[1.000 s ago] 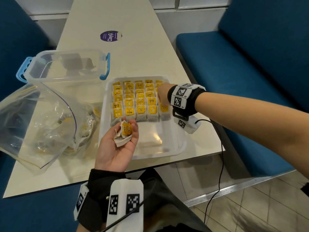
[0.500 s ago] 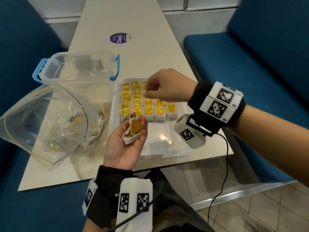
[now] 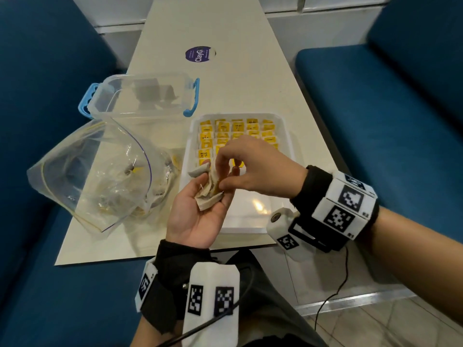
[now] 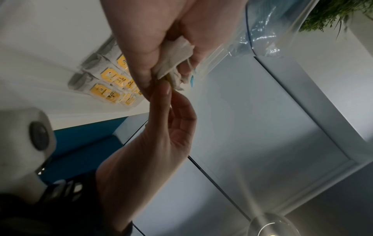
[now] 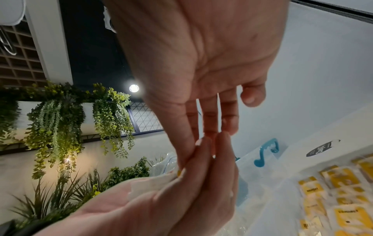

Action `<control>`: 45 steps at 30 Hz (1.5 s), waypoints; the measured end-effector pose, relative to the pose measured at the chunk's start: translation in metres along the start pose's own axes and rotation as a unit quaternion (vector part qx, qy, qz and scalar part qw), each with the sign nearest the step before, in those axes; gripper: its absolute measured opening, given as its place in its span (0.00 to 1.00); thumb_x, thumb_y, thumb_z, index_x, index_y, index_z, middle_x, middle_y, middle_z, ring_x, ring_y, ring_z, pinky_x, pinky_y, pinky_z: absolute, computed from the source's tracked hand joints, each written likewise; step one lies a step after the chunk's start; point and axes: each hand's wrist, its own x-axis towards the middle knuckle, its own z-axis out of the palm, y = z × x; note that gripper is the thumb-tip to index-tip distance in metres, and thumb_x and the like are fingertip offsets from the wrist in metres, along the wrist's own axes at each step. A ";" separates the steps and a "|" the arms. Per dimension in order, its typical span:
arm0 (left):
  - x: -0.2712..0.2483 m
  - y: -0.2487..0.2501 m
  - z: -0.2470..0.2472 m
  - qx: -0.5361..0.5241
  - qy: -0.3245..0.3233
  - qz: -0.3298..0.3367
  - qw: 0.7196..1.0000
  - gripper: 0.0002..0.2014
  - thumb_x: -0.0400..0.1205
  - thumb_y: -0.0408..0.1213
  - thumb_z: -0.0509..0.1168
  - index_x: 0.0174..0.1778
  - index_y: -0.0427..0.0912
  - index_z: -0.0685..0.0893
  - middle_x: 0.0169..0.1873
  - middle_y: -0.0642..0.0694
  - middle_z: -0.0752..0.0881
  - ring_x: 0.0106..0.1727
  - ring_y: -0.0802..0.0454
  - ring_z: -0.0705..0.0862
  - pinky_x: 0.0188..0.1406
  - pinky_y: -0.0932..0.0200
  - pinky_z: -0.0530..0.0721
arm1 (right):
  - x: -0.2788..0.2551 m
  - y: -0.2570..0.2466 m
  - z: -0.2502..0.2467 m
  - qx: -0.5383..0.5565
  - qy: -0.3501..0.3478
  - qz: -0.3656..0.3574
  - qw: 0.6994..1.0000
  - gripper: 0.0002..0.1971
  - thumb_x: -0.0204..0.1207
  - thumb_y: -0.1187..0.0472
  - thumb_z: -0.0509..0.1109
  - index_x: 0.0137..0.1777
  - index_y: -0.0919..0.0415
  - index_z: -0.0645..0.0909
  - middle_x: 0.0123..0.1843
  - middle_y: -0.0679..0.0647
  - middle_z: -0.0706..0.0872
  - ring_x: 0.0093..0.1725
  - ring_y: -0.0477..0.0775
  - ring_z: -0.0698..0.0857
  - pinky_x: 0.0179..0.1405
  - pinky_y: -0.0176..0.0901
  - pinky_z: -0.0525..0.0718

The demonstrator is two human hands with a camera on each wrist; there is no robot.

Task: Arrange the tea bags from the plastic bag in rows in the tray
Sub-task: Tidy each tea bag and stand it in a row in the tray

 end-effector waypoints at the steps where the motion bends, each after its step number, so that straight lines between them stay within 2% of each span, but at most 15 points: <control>1: -0.001 0.000 0.001 -0.001 -0.002 -0.003 1.000 0.20 0.84 0.32 0.51 0.40 0.31 0.88 0.42 0.34 0.89 0.40 0.40 0.91 0.46 0.50 0.86 | 0.000 0.000 0.000 -0.007 -0.002 0.000 1.000 0.09 0.69 0.57 0.75 0.47 0.59 0.83 0.41 0.43 0.78 0.41 0.43 0.71 0.46 0.42 0.73; 5: -0.002 0.000 0.003 0.018 0.005 -0.009 1.000 0.24 0.85 0.34 0.51 0.35 0.27 0.89 0.41 0.33 0.89 0.39 0.40 0.91 0.48 0.49 0.85 | 0.002 0.002 0.001 -0.046 -0.011 0.000 0.999 0.10 0.71 0.53 0.73 0.50 0.53 0.83 0.44 0.41 0.80 0.47 0.42 0.69 0.54 0.47 0.71; 7: -0.002 0.001 0.003 0.026 0.013 -0.010 1.000 0.22 0.85 0.34 0.51 0.38 0.29 0.89 0.40 0.34 0.90 0.39 0.41 0.91 0.46 0.49 0.85 | 0.002 0.003 0.001 -0.048 -0.021 0.001 0.999 0.08 0.72 0.53 0.72 0.49 0.53 0.84 0.43 0.41 0.80 0.47 0.41 0.69 0.56 0.48 0.70; 10: -0.003 0.003 0.001 0.039 0.025 -0.010 0.999 0.15 0.86 0.35 0.51 0.48 0.35 0.83 0.42 0.35 0.90 0.44 0.40 0.90 0.41 0.49 0.89 | 0.002 0.004 -0.002 0.020 -0.016 0.004 1.000 0.06 0.73 0.57 0.73 0.48 0.57 0.84 0.43 0.46 0.84 0.46 0.46 0.78 0.54 0.48 0.76; 12: -0.003 0.004 0.000 0.034 0.025 -0.007 0.999 0.14 0.86 0.34 0.52 0.48 0.36 0.82 0.44 0.34 0.89 0.50 0.39 0.88 0.41 0.48 0.89 | 0.001 0.006 -0.004 0.082 -0.016 0.019 0.996 0.06 0.72 0.62 0.73 0.48 0.61 0.83 0.42 0.49 0.84 0.46 0.49 0.81 0.52 0.45 0.78; 15: -0.005 0.003 0.002 0.032 0.018 -0.007 0.999 0.14 0.86 0.33 0.51 0.46 0.35 0.82 0.41 0.34 0.89 0.44 0.40 0.90 0.42 0.44 0.87 | -0.001 0.007 -0.005 0.155 -0.017 0.020 0.988 0.13 0.72 0.67 0.73 0.56 0.59 0.80 0.43 0.52 0.84 0.43 0.48 0.82 0.52 0.42 0.81; 17: -0.006 0.004 0.003 0.025 0.011 -0.016 1.000 0.15 0.86 0.34 0.52 0.49 0.32 0.83 0.43 0.32 0.89 0.43 0.38 0.90 0.42 0.42 0.87 | -0.002 0.006 -0.005 0.140 -0.024 0.007 0.990 0.16 0.73 0.68 0.71 0.60 0.55 0.81 0.46 0.55 0.86 0.45 0.48 0.82 0.52 0.39 0.80; 21: -0.007 0.006 0.004 0.010 0.014 -0.043 0.999 0.17 0.85 0.34 0.53 0.65 0.30 0.78 0.57 0.29 0.85 0.59 0.35 0.84 0.44 0.41 0.87 | -0.001 0.009 -0.008 0.081 -0.012 -0.006 0.997 0.09 0.73 0.67 0.71 0.52 0.58 0.86 0.45 0.50 0.87 0.45 0.46 0.82 0.54 0.45 0.79; 24: -0.006 0.006 0.004 0.000 0.016 -0.042 0.999 0.15 0.85 0.33 0.52 0.59 0.31 0.81 0.58 0.30 0.85 0.66 0.34 0.79 0.42 0.42 0.89 | 0.000 0.009 -0.011 0.060 0.007 -0.017 0.998 0.06 0.70 0.65 0.74 0.47 0.60 0.87 0.45 0.50 0.84 0.48 0.51 0.82 0.54 0.49 0.77; 26: -0.006 0.005 0.004 -0.002 0.009 -0.039 0.999 0.14 0.85 0.32 0.52 0.54 0.32 0.81 0.55 0.30 0.85 0.63 0.31 0.81 0.40 0.43 0.89 | 0.002 0.008 -0.014 0.058 0.019 -0.034 0.998 0.04 0.69 0.65 0.75 0.44 0.61 0.87 0.48 0.55 0.84 0.52 0.54 0.81 0.55 0.48 0.75; 31: -0.008 0.008 0.003 -0.023 -0.009 -0.043 0.999 0.19 0.84 0.32 0.53 0.68 0.26 0.75 0.63 0.27 0.81 0.47 0.27 0.87 0.33 0.44 0.89 | 0.008 0.004 -0.022 0.170 0.008 -0.014 0.985 0.04 0.72 0.68 0.72 0.45 0.64 0.83 0.42 0.52 0.85 0.44 0.48 0.83 0.52 0.41 0.81; 36: -0.010 0.013 -0.003 -0.053 -0.012 -0.037 0.998 0.17 0.85 0.32 0.52 0.65 0.27 0.77 0.62 0.30 0.83 0.49 0.23 0.86 0.33 0.43 0.88 | 0.018 0.000 -0.027 0.165 0.027 0.032 0.985 0.04 0.75 0.66 0.69 0.46 0.59 0.77 0.44 0.51 0.82 0.48 0.54 0.83 0.52 0.45 0.81; 40: -0.012 0.020 -0.012 -0.027 0.004 -0.012 1.000 0.13 0.86 0.32 0.52 0.51 0.33 0.82 0.55 0.34 0.87 0.52 0.26 0.86 0.42 0.42 0.89 | 0.028 0.001 -0.028 0.123 0.022 0.081 0.989 0.05 0.78 0.65 0.66 0.44 0.57 0.72 0.36 0.45 0.77 0.35 0.42 0.77 0.39 0.39 0.79; 43: -0.013 0.025 -0.020 -0.022 0.006 0.000 1.000 0.13 0.86 0.31 0.51 0.48 0.33 0.82 0.56 0.32 0.86 0.56 0.27 0.85 0.41 0.42 0.89 | 0.033 0.005 -0.024 0.229 -0.044 0.145 0.962 0.09 0.78 0.68 0.66 0.39 0.57 0.71 0.36 0.53 0.82 0.33 0.47 0.82 0.38 0.44 0.85; 45: -0.012 0.028 -0.026 -0.030 0.007 0.009 0.999 0.13 0.86 0.29 0.51 0.48 0.33 0.81 0.54 0.32 0.86 0.55 0.27 0.85 0.38 0.43 0.89 | 0.038 0.008 -0.020 0.209 -0.044 0.160 0.964 0.11 0.76 0.69 0.68 0.36 0.57 0.71 0.37 0.54 0.80 0.33 0.49 0.80 0.37 0.44 0.84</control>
